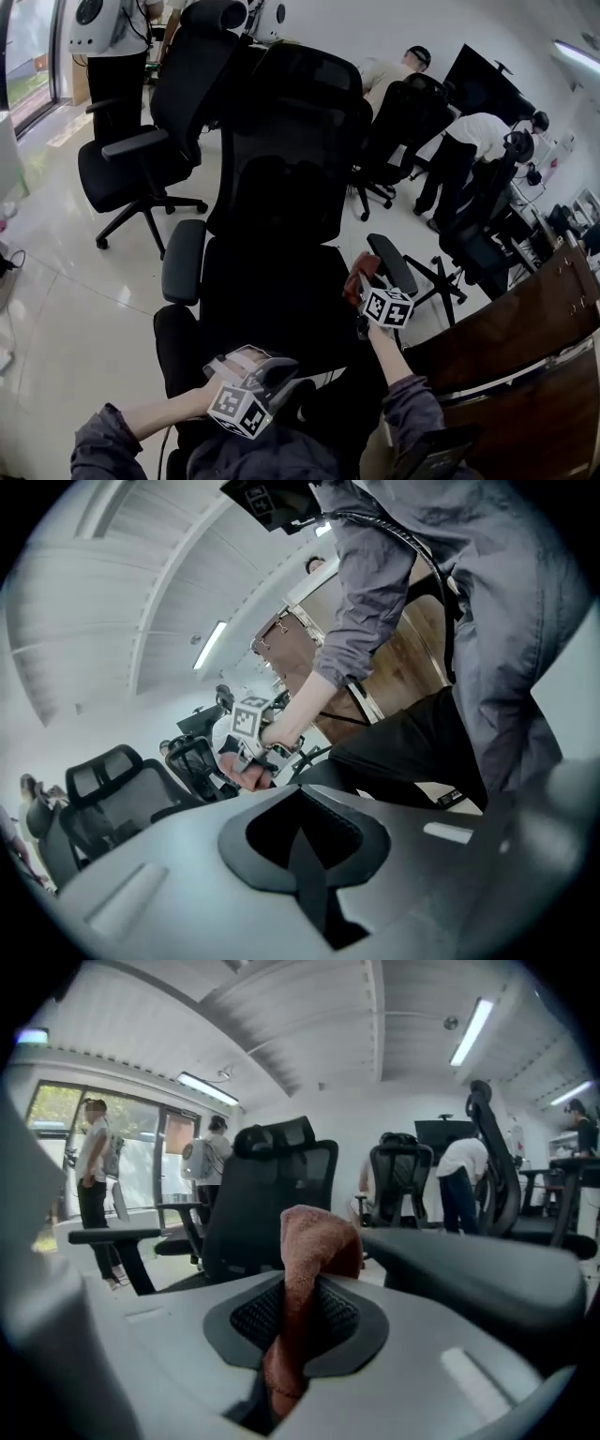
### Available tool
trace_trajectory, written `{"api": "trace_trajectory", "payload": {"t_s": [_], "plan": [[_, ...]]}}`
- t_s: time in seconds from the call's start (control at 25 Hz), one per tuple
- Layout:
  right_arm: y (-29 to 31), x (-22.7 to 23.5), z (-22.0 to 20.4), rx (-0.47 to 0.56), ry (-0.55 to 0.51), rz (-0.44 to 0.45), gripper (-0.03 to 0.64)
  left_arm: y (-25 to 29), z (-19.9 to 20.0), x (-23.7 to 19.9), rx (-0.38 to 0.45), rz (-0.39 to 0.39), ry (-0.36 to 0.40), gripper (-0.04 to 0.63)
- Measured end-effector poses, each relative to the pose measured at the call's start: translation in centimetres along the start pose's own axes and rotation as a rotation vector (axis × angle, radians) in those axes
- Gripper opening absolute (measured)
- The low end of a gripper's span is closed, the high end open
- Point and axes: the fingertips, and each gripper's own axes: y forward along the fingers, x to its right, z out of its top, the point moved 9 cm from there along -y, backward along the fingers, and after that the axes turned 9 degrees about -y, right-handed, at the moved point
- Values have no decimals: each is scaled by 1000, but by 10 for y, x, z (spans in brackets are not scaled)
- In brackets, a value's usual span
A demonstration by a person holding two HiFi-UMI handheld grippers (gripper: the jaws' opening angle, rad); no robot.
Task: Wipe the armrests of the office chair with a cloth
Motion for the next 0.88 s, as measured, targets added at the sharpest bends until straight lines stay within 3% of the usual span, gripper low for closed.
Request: {"api": "trace_trajectory", "payload": {"t_s": [0.16,0.24,0.32,0.88], "plan": [[23,22,-43,-76,125,-148,49,-4,-3,-2,-9,9,-23,17],[30,33,-53,-80,211,-191,49,-7,-7,-3,-18,15,-42,17],[35,41,-57,-75,233,-224,49,-8,-10,-6,-29,16,-61,17],[50,47,-78,-154,333,-282,49,-5,-12,-1,-42,0,-82,17]]}}
